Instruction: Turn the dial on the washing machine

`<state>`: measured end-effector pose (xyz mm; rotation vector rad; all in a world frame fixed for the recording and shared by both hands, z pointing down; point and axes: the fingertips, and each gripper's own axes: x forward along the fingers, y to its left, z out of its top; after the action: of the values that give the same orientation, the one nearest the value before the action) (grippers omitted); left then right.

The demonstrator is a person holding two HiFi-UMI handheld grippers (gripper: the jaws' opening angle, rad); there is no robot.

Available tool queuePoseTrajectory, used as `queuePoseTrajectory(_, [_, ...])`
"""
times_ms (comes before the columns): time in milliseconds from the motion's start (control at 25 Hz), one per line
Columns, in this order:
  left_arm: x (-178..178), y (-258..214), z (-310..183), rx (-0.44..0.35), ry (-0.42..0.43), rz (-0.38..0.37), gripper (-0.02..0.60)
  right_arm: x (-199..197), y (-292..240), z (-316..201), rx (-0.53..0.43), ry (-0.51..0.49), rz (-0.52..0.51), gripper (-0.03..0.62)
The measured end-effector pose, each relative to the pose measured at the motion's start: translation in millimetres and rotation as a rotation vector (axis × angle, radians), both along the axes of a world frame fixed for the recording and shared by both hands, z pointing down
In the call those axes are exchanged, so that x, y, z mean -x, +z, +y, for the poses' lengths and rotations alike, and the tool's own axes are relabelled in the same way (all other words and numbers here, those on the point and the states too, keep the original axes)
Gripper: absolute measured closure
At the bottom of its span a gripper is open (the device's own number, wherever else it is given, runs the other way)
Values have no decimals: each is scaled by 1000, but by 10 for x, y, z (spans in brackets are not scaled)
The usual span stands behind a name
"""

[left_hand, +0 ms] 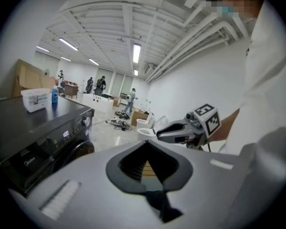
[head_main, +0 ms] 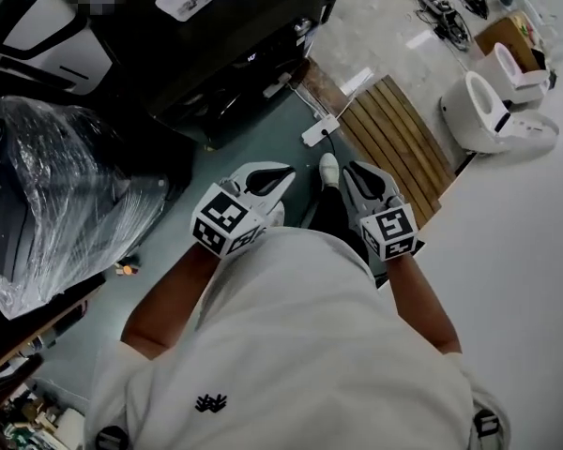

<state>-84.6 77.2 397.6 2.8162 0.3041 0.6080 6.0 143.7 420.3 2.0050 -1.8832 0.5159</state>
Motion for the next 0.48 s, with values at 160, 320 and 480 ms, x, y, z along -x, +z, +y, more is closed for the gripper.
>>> queuePoseTrajectory(160, [-85, 47, -340, 7, -129, -9, 525, -338, 111, -568, 18, -106, 25, 548])
queuePoseTrajectory(320, [-225, 71, -650, -22, -274, -18, 525, -726, 298, -1118, 29, -208, 44, 521])
queuePoseTrajectory(480, [-405, -9, -928, -5, -494, -20, 525, -1205, 486, -1708, 56, -328, 75, 519])
